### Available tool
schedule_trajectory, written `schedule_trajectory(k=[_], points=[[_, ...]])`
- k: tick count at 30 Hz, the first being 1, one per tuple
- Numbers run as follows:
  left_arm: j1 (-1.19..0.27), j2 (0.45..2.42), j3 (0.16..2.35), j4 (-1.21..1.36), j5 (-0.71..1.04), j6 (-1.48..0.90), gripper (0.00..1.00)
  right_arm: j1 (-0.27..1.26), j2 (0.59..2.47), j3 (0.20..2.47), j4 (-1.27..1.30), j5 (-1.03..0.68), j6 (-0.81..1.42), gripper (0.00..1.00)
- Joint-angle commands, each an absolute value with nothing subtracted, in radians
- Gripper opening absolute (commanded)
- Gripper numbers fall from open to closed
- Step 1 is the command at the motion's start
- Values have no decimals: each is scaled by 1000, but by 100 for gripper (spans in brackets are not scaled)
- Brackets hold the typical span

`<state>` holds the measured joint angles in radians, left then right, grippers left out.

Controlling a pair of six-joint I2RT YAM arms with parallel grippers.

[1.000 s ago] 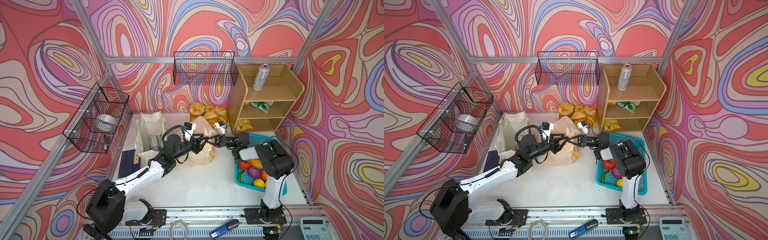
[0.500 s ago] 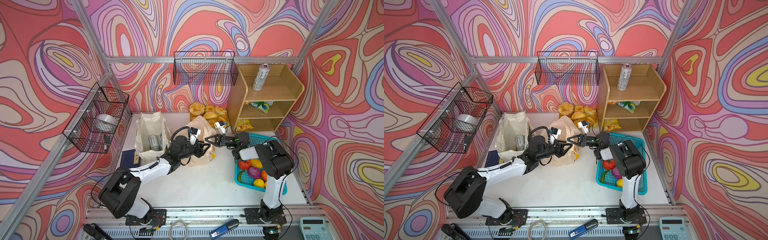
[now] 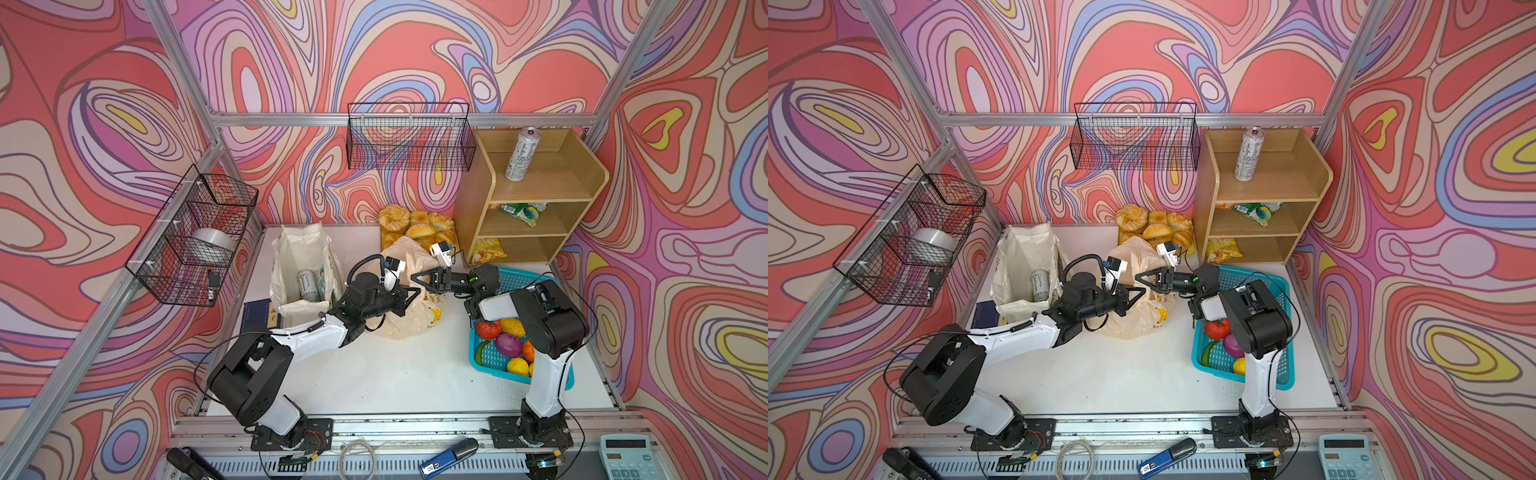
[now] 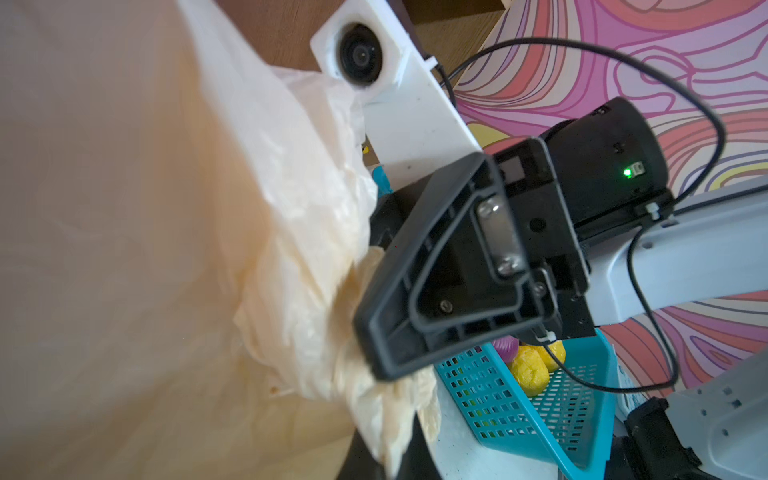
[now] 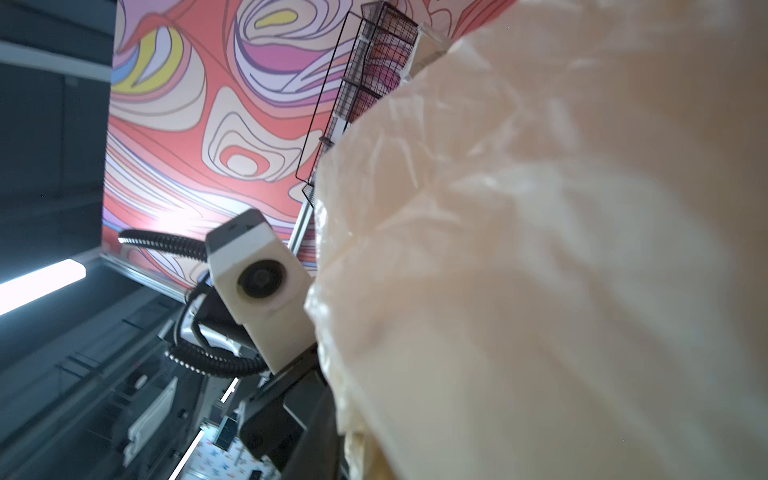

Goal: Place the mixed food into the grocery bags and tie them

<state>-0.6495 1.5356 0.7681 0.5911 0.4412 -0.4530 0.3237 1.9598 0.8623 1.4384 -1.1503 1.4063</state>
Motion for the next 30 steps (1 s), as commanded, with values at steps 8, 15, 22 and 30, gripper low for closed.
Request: schedule_trajectory(k=[8, 15, 22, 30], points=[[-658, 1480, 820, 417, 386, -272, 0, 287, 1551, 940, 135, -933, 737, 54], [-658, 1466, 858, 323, 337, -191, 0, 286, 1511, 1076, -308, -782, 639, 55], [-660, 1462, 885, 272, 334, -154, 0, 372, 1486, 1132, -351, -710, 682, 56], [-661, 1456, 884, 255, 334, -138, 0, 438, 1494, 1155, -342, -626, 714, 56]])
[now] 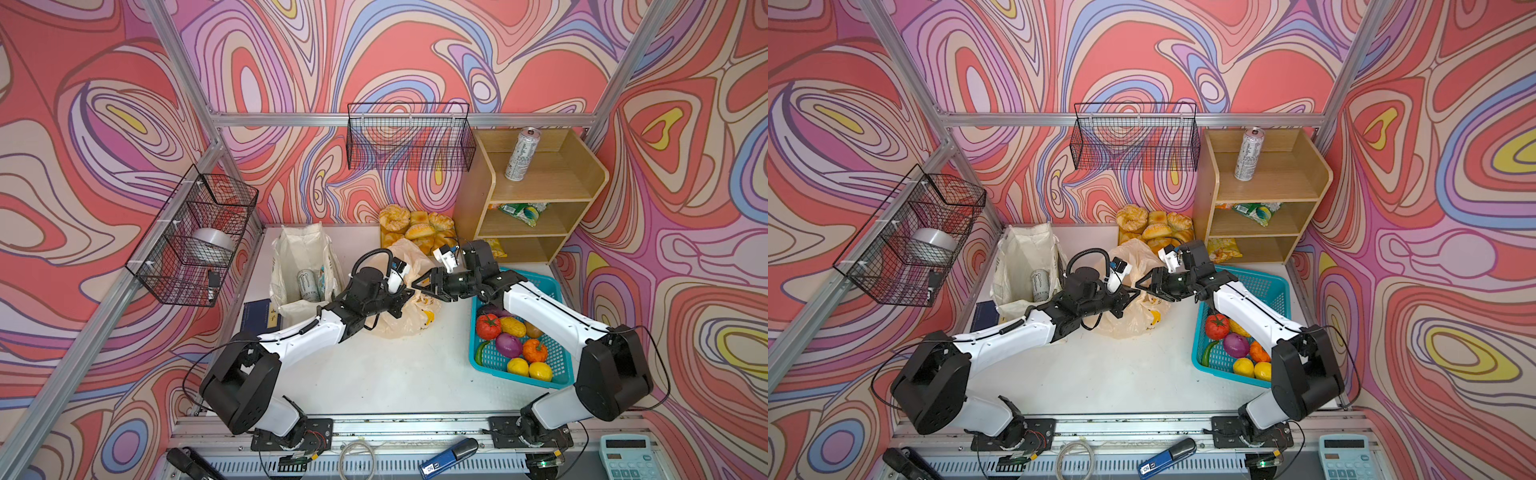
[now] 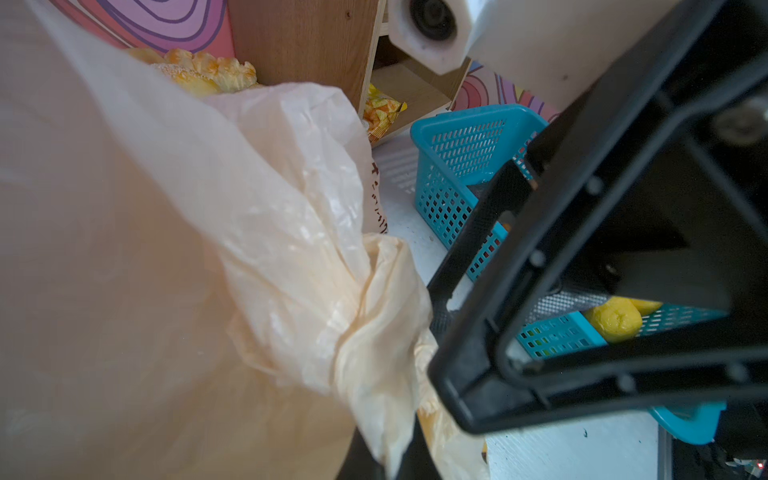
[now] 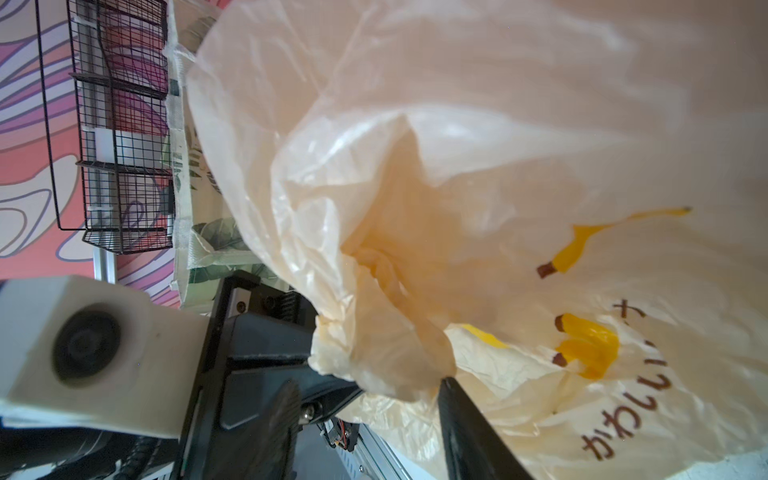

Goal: Place the mixed food into the grocery bags and tie them

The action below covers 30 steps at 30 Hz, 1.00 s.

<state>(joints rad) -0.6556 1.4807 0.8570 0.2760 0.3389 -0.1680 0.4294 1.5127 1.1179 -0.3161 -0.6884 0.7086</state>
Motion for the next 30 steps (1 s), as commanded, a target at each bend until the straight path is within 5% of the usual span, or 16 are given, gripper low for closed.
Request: schedule_trajectory(k=[1, 23, 26, 30], points=[[-661, 1456, 885, 253, 336, -137, 0, 441, 1494, 1162, -348, -621, 711, 56], [-685, 1450, 931, 192, 346, -55, 0, 545, 1648, 1215, -229, -593, 790, 54], [-690, 1448, 931, 195, 347, -49, 0, 546, 1671, 1216, -201, -594, 804, 42], [-692, 1453, 937, 198, 338, -54, 0, 546, 1698, 1211, -154, -626, 823, 9]])
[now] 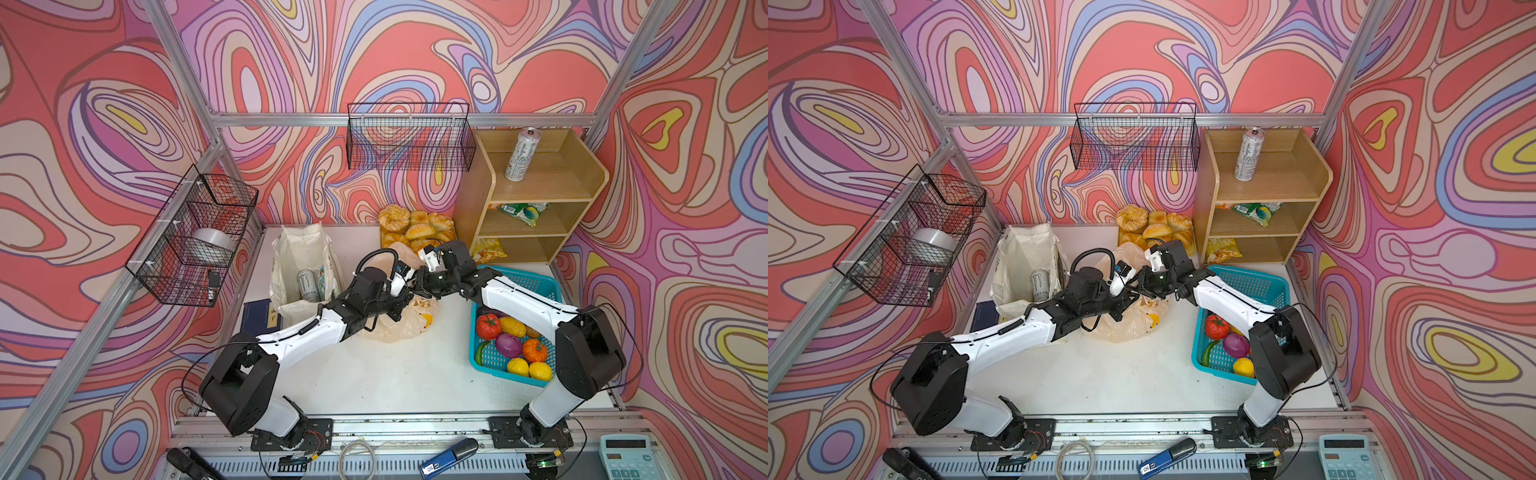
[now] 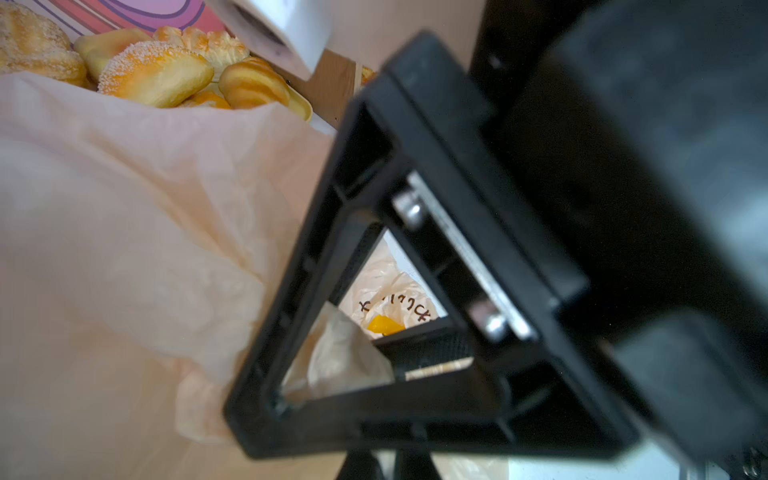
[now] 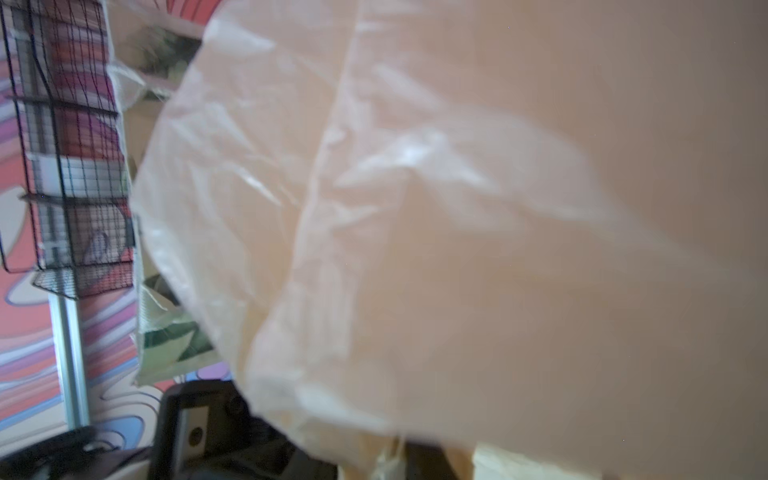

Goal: Place the mixed food into the grocery bags and tie them

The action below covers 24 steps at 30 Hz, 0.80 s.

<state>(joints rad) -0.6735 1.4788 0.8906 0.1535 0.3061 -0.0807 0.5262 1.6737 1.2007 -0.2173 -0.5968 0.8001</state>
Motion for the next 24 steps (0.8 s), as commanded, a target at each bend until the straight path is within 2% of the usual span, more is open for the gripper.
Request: schedule_trajectory(k=[1, 2, 4, 7, 8, 13, 24], points=[[-692, 1453, 939, 198, 332, -59, 0, 546, 1697, 1206, -136, -633, 826, 2], [-692, 1452, 939, 199, 328, -61, 1, 545, 1696, 1202, -124, -639, 828, 0], [-692, 1438, 929, 208, 314, -70, 19, 532, 1690, 1197, -102, -664, 821, 0], [-689, 1397, 871, 260, 275, -86, 36, 495, 1670, 1162, -11, -732, 839, 0], [-686, 1388, 853, 277, 270, -90, 40, 482, 1665, 1151, 20, -755, 849, 0], [-676, 1380, 757, 339, 305, -135, 43, 423, 1638, 1102, 203, -911, 905, 0], [-658, 1513, 664, 571, 361, -263, 42, 360, 1605, 1007, 640, -1080, 1136, 0]])
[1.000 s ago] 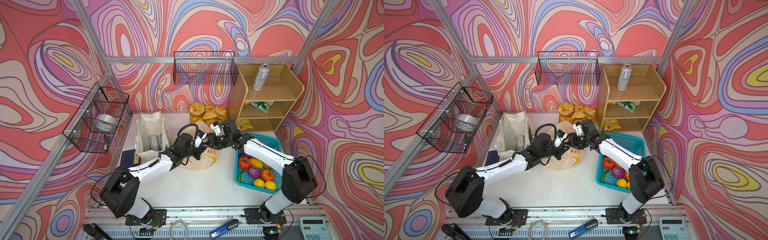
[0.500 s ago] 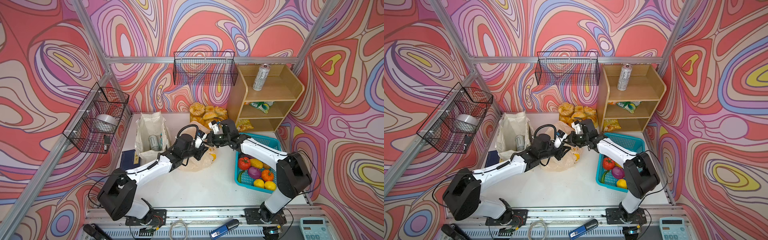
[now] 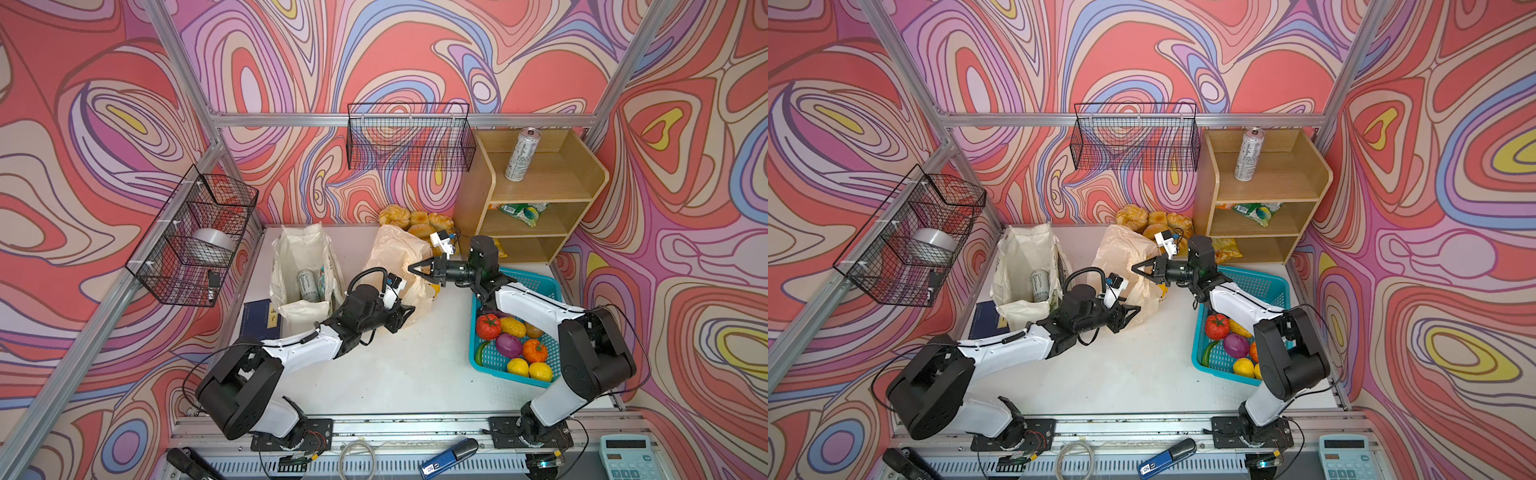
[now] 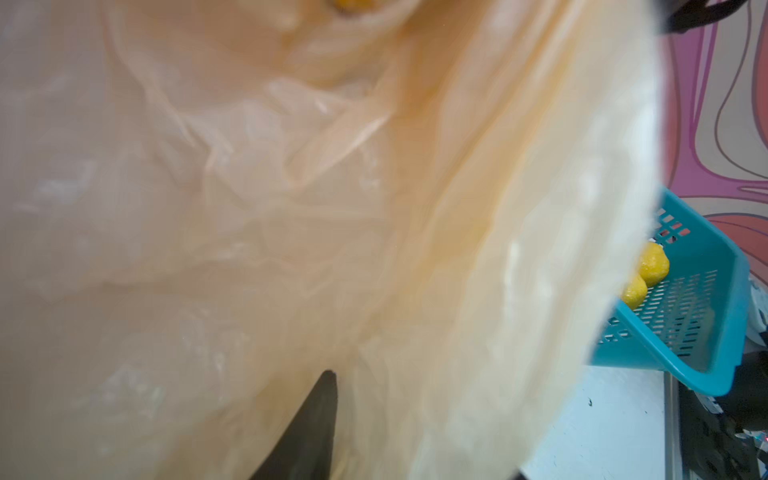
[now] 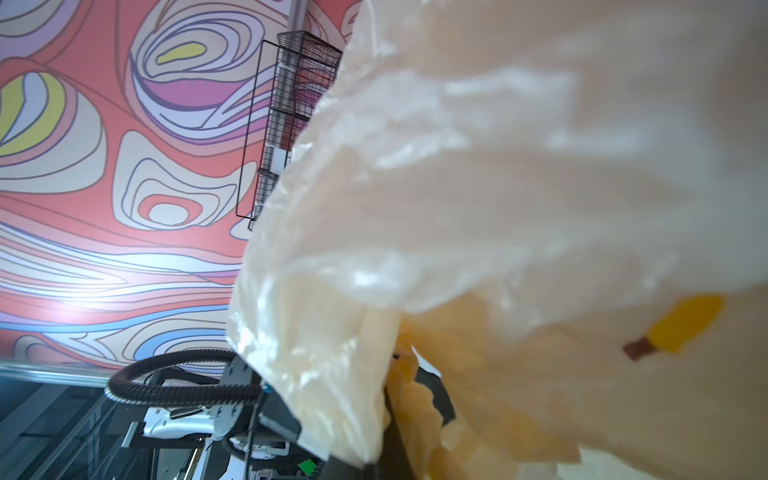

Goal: Place the mixed food into the grocery bags and tie them

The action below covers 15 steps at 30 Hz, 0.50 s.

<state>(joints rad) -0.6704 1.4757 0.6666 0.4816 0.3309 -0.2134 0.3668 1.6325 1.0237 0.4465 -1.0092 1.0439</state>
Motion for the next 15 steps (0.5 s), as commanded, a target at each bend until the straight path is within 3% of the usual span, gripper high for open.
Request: schedule_trajectory(k=[1, 15], points=[[-654, 1529, 675, 580, 373, -271, 42, 360, 1605, 999, 671, -1086, 1151, 0], [-471, 1408, 658, 704, 513, -426, 45, 288, 1600, 926, 834, -1144, 1223, 0]])
